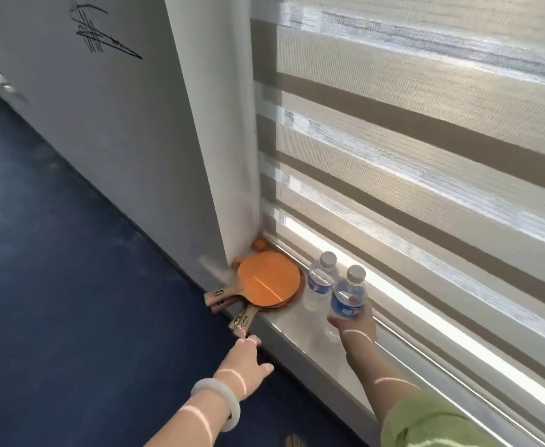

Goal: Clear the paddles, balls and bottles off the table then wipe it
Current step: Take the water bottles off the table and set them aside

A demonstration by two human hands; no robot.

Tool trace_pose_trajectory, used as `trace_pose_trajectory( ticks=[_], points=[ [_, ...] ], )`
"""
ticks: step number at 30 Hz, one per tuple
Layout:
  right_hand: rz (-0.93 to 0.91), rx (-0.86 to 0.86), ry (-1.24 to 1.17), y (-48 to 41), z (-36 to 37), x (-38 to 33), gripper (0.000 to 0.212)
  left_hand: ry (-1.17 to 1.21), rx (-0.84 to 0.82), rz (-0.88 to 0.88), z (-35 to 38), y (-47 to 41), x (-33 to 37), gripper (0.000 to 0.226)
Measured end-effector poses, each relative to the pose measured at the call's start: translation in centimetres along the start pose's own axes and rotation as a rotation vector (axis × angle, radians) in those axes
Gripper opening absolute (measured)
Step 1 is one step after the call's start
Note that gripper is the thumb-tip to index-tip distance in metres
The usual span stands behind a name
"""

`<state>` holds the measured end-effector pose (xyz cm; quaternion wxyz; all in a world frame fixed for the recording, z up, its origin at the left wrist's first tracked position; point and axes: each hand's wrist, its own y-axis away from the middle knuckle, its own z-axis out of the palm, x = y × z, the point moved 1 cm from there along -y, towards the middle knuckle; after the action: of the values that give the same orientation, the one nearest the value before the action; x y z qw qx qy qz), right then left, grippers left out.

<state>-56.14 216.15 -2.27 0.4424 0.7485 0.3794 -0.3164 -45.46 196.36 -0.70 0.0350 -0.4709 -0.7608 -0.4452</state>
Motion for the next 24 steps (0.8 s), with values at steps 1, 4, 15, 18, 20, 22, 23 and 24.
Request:
trace_pose_trajectory(
  ticks=[1, 4, 15, 18, 20, 22, 23, 24],
  points=[
    [-0.003, -0.001, 0.012, -0.6, 0.2, 0.1, 0.053, 0.018, 0.002, -0.007, 0.1, -0.3, 0.1, 0.053],
    [-0.041, -0.039, 0.036, -1.7, 0.4, 0.5, 0.058, 0.064, 0.006, -0.031, 0.2, -1.2, 0.6, 0.052],
    [-0.120, -0.085, 0.164, -3.1, 0.4, 2.9, 0.060, -0.032, 0.024, -0.049, -0.5, -3.3, 2.9, 0.059],
    [-0.075, -0.132, 0.187, -3.6, 0.9, 3.5, 0.073, -0.042, 0.029, -0.043, -0.5, -3.4, 2.9, 0.059],
    [-0.028, -0.126, 0.165, -3.9, 1.1, 3.6, 0.073, -0.047, 0.028, -0.043, -0.4, -3.4, 2.7, 0.059],
    [-0.008, -0.110, 0.155, -4.1, 1.1, 3.7, 0.065, -0.041, 0.027, -0.042, -0.3, -3.3, 2.5, 0.059],
    [-0.001, -0.107, 0.168, -4.3, 1.1, 3.8, 0.062, -0.039, 0.025, -0.046, -0.3, -3.3, 2.4, 0.059],
    [0.016, -0.107, 0.183, -4.4, 1.0, 3.9, 0.062, -0.043, 0.025, -0.053, -0.2, -3.3, 2.3, 0.059]
  ],
)
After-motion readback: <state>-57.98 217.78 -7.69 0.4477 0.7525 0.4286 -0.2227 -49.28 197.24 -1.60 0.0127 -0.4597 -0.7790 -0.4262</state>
